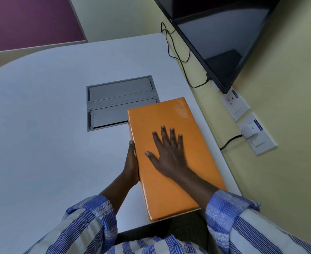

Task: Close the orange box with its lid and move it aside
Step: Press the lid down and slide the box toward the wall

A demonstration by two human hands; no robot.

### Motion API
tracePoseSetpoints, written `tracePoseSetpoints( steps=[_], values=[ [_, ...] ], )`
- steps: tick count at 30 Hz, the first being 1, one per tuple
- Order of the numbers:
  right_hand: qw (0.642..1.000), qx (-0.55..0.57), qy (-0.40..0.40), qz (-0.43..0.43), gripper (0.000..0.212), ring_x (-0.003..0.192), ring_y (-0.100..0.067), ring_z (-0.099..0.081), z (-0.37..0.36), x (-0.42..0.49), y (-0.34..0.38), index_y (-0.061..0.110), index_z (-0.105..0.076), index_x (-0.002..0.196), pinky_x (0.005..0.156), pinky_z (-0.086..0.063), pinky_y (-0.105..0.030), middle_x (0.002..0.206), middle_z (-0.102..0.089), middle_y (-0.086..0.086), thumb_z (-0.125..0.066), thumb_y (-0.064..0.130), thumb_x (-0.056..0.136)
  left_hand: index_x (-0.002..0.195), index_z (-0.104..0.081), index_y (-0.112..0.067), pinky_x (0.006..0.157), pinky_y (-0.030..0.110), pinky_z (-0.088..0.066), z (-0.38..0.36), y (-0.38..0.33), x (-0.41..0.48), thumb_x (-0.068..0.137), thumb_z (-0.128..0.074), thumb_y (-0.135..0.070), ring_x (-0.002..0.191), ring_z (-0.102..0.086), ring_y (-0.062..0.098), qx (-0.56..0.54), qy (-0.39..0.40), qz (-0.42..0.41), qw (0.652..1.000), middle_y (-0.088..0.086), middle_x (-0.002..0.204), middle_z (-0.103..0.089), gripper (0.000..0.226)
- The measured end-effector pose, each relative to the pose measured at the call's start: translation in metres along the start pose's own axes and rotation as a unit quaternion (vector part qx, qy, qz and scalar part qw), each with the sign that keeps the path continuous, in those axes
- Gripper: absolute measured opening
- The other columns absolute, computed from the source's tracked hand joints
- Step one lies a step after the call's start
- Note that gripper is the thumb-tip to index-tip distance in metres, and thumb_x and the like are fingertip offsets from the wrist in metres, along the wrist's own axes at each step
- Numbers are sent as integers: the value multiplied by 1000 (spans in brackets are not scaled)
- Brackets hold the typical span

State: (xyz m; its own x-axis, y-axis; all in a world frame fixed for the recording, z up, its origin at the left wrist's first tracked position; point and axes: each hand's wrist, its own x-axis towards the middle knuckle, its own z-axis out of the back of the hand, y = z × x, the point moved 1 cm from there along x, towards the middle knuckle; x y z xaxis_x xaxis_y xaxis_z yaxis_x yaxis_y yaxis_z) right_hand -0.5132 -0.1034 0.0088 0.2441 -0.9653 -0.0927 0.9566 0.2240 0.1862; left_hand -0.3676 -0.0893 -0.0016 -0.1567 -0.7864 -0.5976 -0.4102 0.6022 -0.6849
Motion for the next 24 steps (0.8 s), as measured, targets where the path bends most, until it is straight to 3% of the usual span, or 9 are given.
tracePoseSetpoints(
  steps=[6, 11, 24],
  values=[
    [1000, 9, -1, -14, 82, 153, -36, 13, 12, 2, -35, 27, -4, 161, 120, 5, -61, 168, 9, -8, -21, 72, 95, 143, -53, -36, 86, 45, -61, -30, 3, 15, 97, -19, -73, 114, -71, 27, 46, -10, 16, 999, 3, 131, -71, 68],
    [1000, 17, -3, -20, 82, 153, -34, 14, 19, 2, -65, 28, -4, 161, 120, 4, -60, 169, 8, -6, -21, 73, 94, 144, -49, -43, 106, 60, -47, -54, 8, 23, 83, -25, -89, 124, -62, 30, 100, -37, 50, 993, 2, 138, -65, 80],
    [999, 19, -21, -37, 79, 154, -32, 10, 27, -3, -107, 29, -8, 160, 121, 5, -58, 169, 5, -5, -24, 71, 96, 150, -37, -34, 111, 61, -42, -89, 5, 29, 91, -25, -80, 132, -50, 32, 152, -16, 75, 985, 4, 141, -51, 76]
  ],
)
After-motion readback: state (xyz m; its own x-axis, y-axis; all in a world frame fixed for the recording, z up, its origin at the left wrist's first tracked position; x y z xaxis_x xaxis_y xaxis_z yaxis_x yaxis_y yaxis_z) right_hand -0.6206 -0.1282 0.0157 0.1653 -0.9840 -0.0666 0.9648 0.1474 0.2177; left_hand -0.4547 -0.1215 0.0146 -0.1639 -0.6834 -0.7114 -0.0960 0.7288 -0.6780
